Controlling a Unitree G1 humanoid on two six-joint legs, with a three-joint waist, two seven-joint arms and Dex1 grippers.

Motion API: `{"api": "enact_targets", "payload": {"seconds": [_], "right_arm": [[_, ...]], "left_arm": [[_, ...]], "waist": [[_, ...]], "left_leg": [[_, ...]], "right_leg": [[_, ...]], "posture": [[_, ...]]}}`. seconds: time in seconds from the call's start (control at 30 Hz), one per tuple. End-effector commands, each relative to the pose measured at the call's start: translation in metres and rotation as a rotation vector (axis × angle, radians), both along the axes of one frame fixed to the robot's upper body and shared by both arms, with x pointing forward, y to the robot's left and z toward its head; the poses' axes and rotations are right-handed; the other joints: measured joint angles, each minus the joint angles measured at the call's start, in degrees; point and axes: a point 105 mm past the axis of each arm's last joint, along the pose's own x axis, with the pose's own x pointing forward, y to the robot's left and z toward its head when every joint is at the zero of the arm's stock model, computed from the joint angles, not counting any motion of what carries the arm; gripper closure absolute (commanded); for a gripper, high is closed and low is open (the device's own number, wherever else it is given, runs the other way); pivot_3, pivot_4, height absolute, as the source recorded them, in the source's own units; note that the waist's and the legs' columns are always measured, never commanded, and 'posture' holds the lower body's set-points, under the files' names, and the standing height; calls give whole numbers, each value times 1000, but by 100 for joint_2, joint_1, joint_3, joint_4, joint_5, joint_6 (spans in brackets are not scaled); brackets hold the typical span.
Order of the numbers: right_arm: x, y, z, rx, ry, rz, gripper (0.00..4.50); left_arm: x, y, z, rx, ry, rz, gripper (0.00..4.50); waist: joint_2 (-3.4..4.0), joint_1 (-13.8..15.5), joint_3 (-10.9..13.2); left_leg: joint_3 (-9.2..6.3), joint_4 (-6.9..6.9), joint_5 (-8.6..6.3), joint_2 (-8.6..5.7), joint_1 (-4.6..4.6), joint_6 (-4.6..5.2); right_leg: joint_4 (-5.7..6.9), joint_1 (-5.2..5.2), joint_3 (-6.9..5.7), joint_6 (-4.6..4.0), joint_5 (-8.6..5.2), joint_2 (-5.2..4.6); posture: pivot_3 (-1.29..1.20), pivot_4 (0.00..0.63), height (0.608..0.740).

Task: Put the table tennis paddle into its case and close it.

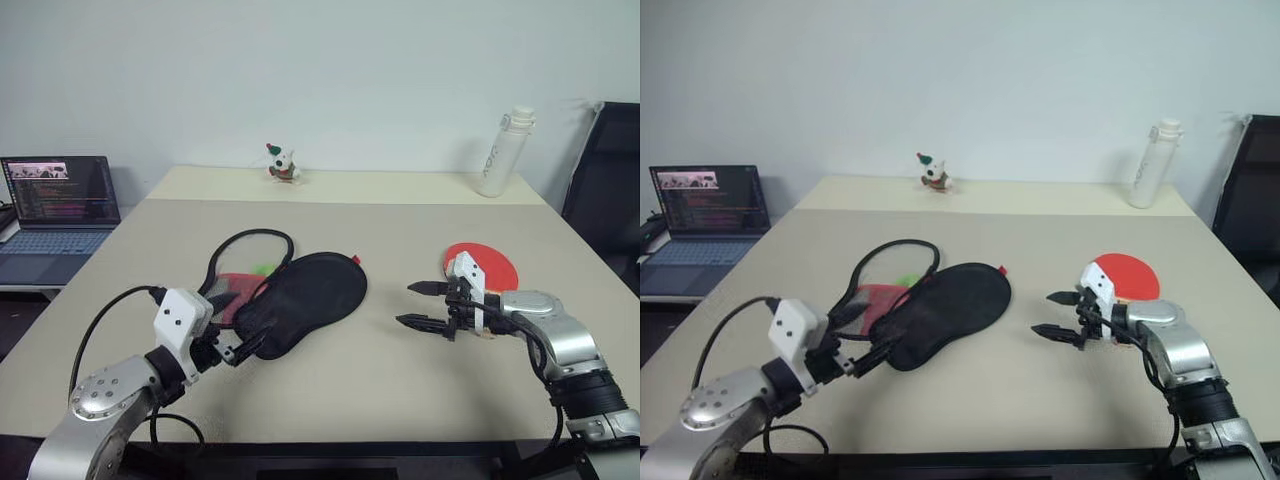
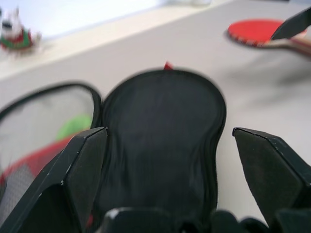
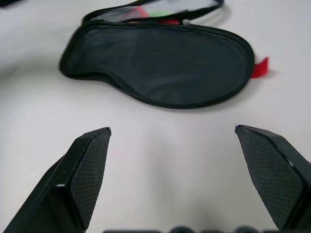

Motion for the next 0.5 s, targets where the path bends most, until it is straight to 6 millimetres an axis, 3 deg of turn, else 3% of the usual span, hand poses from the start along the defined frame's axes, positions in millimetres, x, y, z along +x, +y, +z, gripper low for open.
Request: {"api": "enact_targets", "payload": {"seconds": [0.03,0.27,0.5], "right_arm": [[-6,1,7,-25,-23,25,0],[-6,-4,21,-12,-32,-13,0],[-17,17,37,19,-3,44,0]], "left_arm": [[0,4,12,-20,-60,10,14],[4,-2,15,-54,-41,-51,14],[0,4,11,-1,19,-133,14]], "waist": [[0,3,0],[0,6,0],[0,-10,0]], "left_leg": [[1,2,0,0,0,0],[8,2,-1,0,10,1],[22,-4,-1,1,10,1]], "right_leg": [[0,0,1,0,0,0],[8,2,11,1,1,1],[7,-11,29,1,1,5]], "posture": [[0,150,740],[0,150,740],[0,150,740]]}}
